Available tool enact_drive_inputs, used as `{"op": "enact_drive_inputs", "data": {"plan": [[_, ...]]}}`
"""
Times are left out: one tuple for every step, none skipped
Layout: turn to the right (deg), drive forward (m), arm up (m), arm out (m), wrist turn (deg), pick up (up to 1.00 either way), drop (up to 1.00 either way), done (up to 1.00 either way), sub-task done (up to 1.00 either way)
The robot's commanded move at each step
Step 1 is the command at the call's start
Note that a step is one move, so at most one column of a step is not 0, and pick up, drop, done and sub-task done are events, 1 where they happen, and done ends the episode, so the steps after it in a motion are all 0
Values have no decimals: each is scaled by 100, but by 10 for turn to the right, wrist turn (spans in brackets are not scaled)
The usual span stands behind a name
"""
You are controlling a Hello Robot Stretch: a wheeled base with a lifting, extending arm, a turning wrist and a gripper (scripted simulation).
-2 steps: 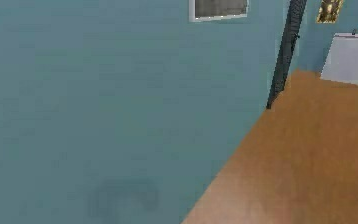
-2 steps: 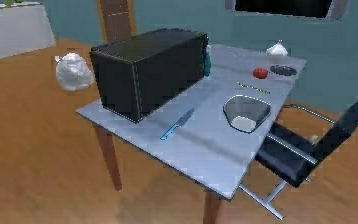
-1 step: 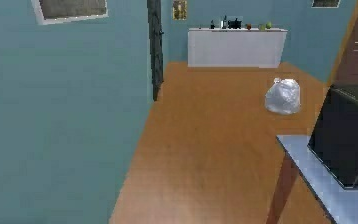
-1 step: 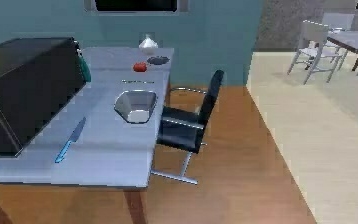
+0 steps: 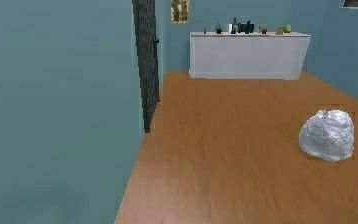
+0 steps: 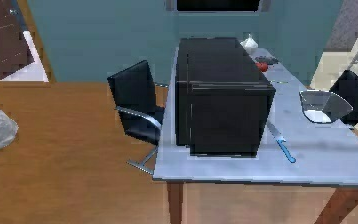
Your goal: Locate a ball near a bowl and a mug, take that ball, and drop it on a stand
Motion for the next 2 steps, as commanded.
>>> {"op": "enact_drive_inputs", "data": {"plan": [[0, 20, 0, 0, 0, 0, 0, 0, 0], [450, 0, 0, 0, 0, 0, 0, 0, 0]]}}
